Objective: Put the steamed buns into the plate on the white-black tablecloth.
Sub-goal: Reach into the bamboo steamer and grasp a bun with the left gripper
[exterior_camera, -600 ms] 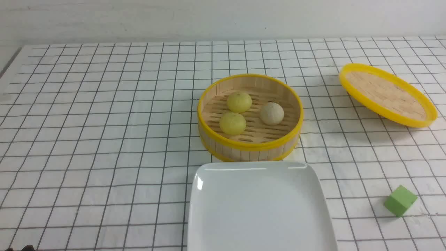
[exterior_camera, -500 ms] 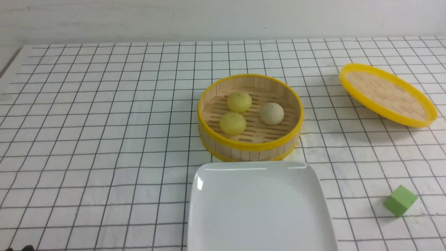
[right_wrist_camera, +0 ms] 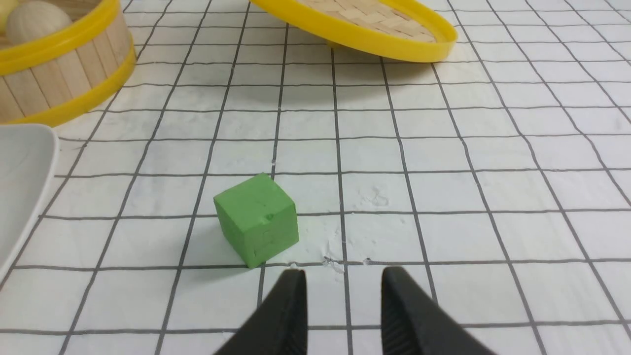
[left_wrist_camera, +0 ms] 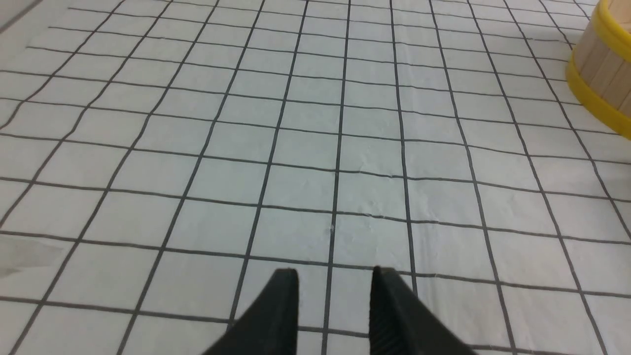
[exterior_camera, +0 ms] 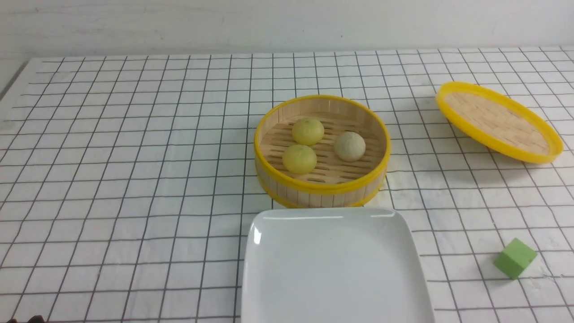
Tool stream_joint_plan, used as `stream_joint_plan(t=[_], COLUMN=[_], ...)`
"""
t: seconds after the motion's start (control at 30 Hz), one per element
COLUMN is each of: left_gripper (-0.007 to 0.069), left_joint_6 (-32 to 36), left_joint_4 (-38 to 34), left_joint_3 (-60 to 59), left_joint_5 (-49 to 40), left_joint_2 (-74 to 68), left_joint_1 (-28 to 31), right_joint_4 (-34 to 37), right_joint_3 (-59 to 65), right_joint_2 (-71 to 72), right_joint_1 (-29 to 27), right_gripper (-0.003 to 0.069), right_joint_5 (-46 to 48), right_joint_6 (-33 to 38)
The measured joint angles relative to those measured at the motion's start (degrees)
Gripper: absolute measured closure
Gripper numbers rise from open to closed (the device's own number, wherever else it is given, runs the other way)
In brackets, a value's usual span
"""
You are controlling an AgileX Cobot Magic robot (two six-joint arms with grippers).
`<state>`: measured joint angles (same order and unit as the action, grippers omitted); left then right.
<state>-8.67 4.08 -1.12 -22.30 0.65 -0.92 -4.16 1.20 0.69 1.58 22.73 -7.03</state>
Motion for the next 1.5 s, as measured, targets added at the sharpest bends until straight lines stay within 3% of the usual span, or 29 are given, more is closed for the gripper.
stream_joint_plan(t=[0.77,0.83,0.97,1.13,1.33,1.47,1.5], left_gripper=[0.0388,0.0388,0.0388,0.0388,0.0389,0.0438,0.0478], left_joint_6=[-1.1,-5.7,-19.1,-28.8,-29.9,-25.7,-22.9], left_joint_4=[-1.4,-7.5,-24.9,-37.4,-40.0,-39.9,-38.6], left_joint_3=[0.0,-0.1,-0.5,-0.5,-0.5,4.9,9.3], left_joint_5=[0.1,0.5,2.0,3.7,6.4,3.3,1.4], left_joint_2=[0.0,0.0,0.0,0.0,0.0,0.0,-0.2], left_joint_1=[0.0,0.0,0.0,0.0,0.0,0.0,0.0], right_joint_4=[-0.2,4.2,19.4,27.8,29.2,27.0,24.0], right_joint_3=[0.0,0.0,0.2,0.2,0.0,-6.1,-10.5], right_joint_2=[0.0,0.0,0.0,0.0,0.0,-0.1,-1.2], right_joint_1=[0.0,0.0,0.0,0.0,0.0,0.0,0.0], right_gripper=[0.0419,0.0419,0.0419,0.0419,0.0428,0.05,0.0549], right_joint_5=[-0.1,-0.9,-2.4,-3.1,-4.5,-2.1,0.2], right_joint_6=[-0.4,-4.8,-16.9,-23.6,-23.9,-21.5,-19.2])
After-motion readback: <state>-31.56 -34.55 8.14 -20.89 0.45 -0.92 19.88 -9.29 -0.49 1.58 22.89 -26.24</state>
